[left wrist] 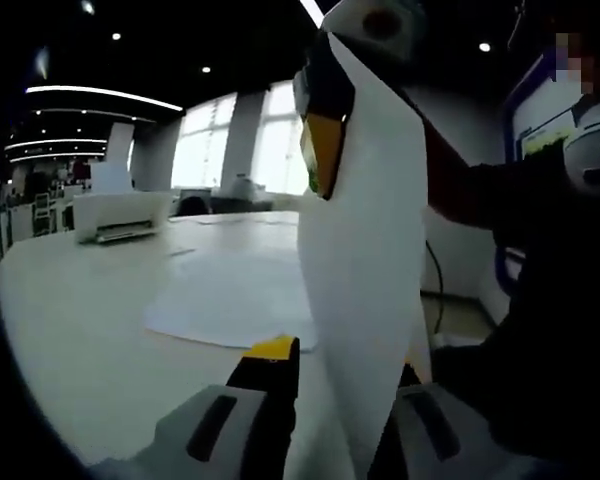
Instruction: Organize the stack of printing papers by aligning and flattening the scattered papers on the table
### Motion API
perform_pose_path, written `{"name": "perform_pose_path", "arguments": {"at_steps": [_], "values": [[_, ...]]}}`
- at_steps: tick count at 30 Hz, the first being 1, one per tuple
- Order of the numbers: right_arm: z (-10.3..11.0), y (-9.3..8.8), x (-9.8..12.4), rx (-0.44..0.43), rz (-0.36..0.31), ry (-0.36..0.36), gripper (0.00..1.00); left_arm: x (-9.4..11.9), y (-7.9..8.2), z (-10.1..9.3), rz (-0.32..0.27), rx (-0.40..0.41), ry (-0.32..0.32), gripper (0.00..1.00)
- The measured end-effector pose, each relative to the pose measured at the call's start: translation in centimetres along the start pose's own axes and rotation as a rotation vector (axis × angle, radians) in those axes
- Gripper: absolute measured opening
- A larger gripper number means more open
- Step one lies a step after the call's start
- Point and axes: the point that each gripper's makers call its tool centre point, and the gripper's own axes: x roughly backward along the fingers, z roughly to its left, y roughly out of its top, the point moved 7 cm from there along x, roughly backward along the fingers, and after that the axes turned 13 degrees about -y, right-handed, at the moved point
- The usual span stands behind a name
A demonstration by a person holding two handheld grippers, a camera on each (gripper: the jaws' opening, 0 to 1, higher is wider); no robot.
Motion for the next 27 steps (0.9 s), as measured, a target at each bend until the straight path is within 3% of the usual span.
{"name": "perform_pose_path", "arguments": {"at_steps": [4, 8, 16, 27], "values": [[0.0, 0.0, -0.1, 0.000, 0.000, 0.003, 0.00, -0.1, 0.3, 0.0, -0.005, -0.004, -0.008, 0.17], [0.0, -0.1, -0.1, -0.002, 0.001, 0.003, 0.00, -0.2, 0.3, -0.1, 0.004, -0.016, -0.019, 0.06], [0.1, -0.2, -0.2, -0.009, 0.010, -0.001, 0.00, -0.6, 0.4, -0.6, 0.011, -0.060, -0.018, 0.05], [0.0, -1.1, -0.5, -0.007, 0.016, -0.029, 0.04, -0.6, 0.5, -1.1, 0.003, -0.045, -0.046, 0.05]]}}
